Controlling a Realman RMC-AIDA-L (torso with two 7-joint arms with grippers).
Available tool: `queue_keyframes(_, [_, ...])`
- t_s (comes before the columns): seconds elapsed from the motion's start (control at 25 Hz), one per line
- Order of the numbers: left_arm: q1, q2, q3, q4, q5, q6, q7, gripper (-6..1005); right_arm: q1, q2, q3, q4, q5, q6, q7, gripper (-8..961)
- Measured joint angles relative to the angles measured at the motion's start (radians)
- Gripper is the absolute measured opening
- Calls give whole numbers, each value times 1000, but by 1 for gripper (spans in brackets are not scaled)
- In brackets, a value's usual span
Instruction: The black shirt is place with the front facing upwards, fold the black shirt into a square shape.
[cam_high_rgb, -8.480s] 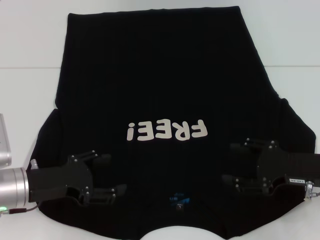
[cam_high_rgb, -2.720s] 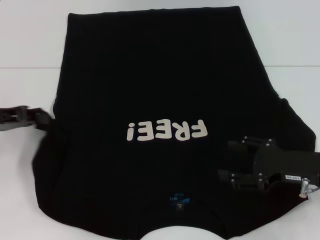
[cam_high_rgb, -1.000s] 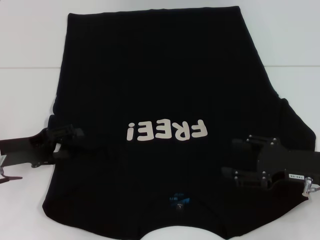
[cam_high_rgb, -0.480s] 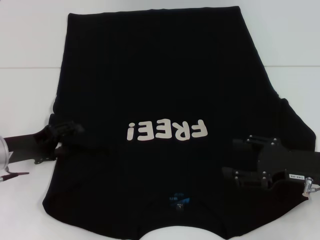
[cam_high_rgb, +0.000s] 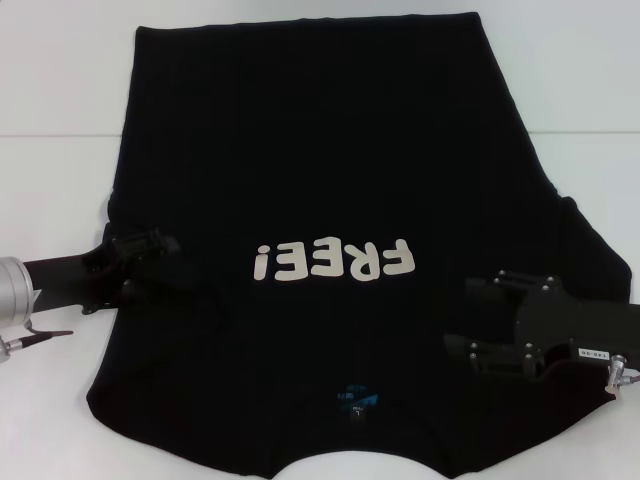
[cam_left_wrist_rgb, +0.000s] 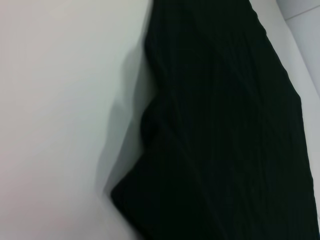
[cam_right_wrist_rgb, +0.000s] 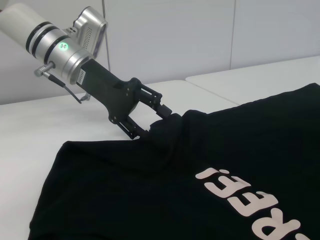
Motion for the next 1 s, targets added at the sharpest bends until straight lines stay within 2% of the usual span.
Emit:
queue_keyframes(0.28, [13,5,0,3,-31,3,1,883,-1,0,0,0,0,0,-1,824])
queue_keyframes(0.72, [6,-2,1,3,-49,-35,7,883,-1,0,0,0,0,1,-2,825])
queue_keyframes(0.84, [0,-3,0,4,-112,-26,38,883,-1,0,0,0,0,1,-2,825])
queue_keyframes(1.0, [-30,-20,5,5,-225,0,117,882,-1,0,0,0,0,-1,-2,824])
